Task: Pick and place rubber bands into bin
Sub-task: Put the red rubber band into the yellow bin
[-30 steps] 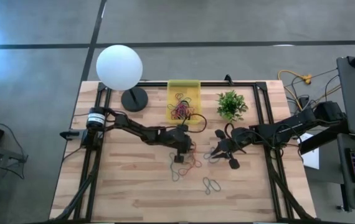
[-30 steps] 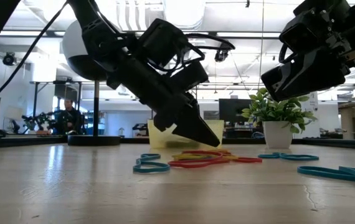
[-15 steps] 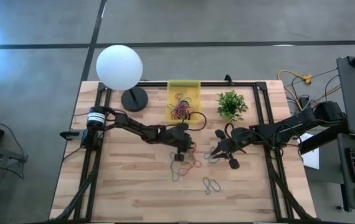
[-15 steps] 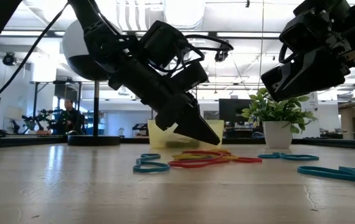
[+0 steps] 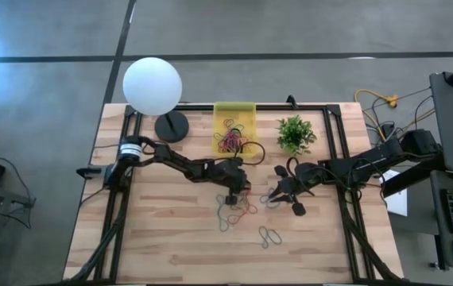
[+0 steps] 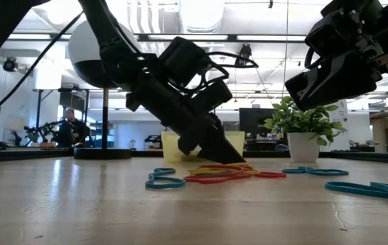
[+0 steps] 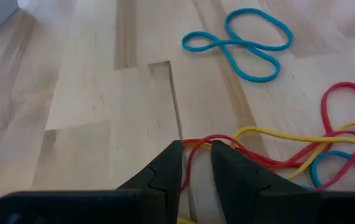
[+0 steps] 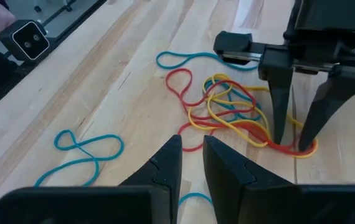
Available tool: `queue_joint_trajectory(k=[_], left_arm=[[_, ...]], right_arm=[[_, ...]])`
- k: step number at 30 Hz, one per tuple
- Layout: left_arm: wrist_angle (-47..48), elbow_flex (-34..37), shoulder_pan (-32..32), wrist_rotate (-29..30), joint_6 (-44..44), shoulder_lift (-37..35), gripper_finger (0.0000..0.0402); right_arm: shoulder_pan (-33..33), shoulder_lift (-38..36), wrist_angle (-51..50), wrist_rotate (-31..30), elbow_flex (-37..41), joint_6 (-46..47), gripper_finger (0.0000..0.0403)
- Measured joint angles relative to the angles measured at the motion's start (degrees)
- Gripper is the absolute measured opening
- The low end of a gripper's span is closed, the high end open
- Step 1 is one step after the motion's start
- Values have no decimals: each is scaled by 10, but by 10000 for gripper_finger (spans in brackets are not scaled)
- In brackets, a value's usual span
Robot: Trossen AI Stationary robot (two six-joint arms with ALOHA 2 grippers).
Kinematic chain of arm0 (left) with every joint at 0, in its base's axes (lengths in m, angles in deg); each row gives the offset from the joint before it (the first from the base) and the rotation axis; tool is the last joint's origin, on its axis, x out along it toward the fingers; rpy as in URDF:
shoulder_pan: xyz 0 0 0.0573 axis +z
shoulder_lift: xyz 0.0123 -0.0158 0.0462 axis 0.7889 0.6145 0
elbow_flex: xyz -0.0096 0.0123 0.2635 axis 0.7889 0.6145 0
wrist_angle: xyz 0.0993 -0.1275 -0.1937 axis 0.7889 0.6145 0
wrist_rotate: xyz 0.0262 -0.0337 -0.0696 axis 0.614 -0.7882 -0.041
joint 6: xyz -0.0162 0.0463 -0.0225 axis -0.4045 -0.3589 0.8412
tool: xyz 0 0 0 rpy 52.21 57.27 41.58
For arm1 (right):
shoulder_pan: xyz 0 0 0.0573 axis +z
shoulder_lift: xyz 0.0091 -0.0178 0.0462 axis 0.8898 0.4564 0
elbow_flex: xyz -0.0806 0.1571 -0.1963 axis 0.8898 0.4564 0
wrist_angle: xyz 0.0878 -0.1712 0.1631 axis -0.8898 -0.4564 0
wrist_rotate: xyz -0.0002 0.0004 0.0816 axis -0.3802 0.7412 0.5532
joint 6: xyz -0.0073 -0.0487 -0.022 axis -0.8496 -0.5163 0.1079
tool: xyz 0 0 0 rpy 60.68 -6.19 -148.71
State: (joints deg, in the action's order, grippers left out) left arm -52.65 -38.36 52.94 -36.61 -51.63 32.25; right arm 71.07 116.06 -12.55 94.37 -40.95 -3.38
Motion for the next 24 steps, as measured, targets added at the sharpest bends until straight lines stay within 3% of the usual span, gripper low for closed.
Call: queue_joint_trajectory(k=[6, 12, 24], left_arm=[[1, -2, 6, -3, 1, 4, 71], [3, -2, 9, -11, 2, 4, 9], [1, 1, 11, 6, 1, -32, 0]], right_arm=[[0, 0, -4, 0, 1, -2, 57], [0, 0, -4, 0, 1, -7, 57], [0, 0, -5, 0, 1, -7, 57]])
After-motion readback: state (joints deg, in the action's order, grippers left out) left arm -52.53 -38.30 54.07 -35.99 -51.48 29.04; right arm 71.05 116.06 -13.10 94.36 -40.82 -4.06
